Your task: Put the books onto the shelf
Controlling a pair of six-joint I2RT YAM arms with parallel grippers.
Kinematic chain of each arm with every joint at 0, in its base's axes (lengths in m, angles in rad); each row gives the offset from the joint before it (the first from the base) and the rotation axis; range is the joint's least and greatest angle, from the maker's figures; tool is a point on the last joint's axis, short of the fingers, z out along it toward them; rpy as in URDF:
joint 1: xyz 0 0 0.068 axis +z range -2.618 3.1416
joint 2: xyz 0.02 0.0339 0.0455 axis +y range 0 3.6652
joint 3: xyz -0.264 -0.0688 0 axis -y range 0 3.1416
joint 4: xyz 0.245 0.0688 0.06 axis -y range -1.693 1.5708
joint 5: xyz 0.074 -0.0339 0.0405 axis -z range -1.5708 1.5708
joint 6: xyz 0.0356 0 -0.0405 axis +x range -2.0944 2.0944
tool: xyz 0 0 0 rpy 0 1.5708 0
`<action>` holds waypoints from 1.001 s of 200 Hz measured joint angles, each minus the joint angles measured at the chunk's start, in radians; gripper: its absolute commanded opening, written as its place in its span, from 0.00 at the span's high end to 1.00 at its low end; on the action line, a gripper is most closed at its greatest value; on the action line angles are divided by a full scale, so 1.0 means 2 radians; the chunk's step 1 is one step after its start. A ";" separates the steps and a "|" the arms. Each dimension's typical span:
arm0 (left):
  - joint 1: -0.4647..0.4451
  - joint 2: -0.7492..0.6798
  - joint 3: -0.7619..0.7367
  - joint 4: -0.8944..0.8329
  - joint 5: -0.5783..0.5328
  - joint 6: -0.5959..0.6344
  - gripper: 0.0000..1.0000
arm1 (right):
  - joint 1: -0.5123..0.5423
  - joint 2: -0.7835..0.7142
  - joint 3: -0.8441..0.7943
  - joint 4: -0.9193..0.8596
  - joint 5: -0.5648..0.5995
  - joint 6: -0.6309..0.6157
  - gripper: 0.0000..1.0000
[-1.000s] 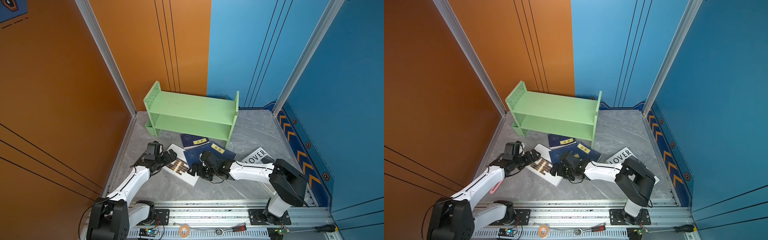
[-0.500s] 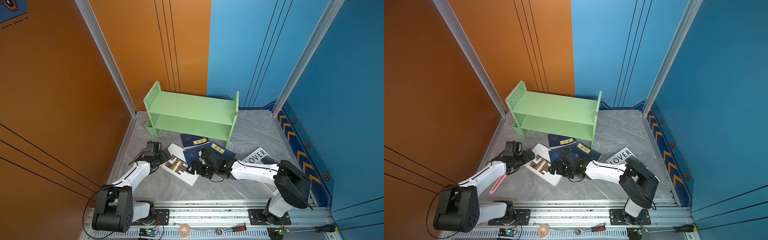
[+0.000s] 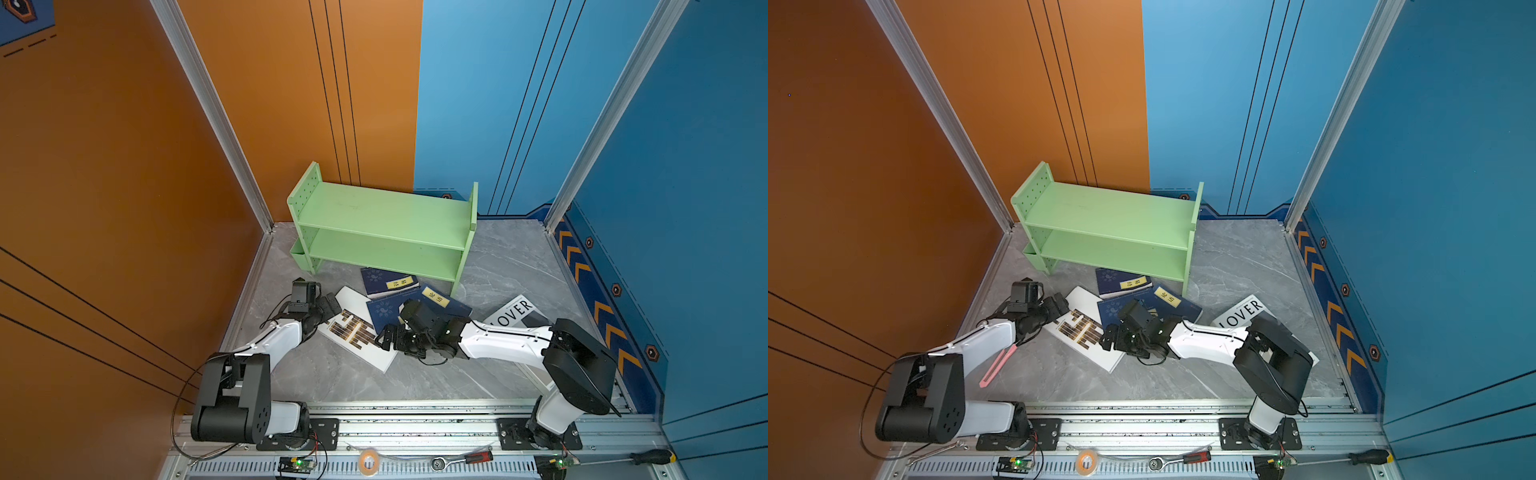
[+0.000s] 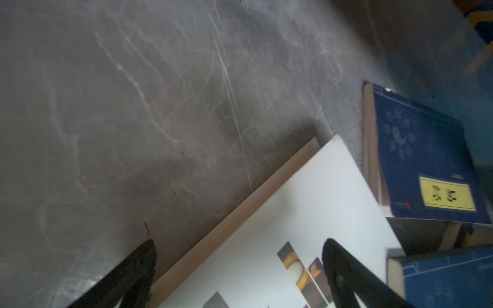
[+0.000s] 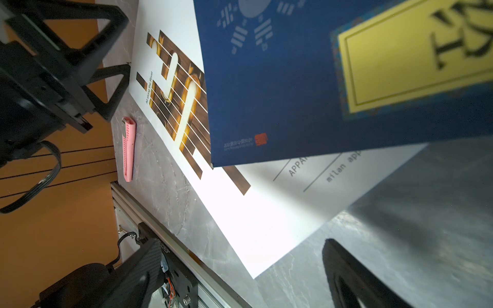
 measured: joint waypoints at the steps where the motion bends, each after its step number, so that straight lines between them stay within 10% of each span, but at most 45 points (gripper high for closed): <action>1: 0.000 0.001 0.000 0.000 0.000 0.000 0.02 | 0.000 0.000 0.000 0.000 0.000 0.000 0.03; 200: -0.054 -0.238 -0.044 -0.076 0.166 -0.100 0.02 | -0.032 -0.105 -0.026 -0.137 -0.014 -0.003 0.03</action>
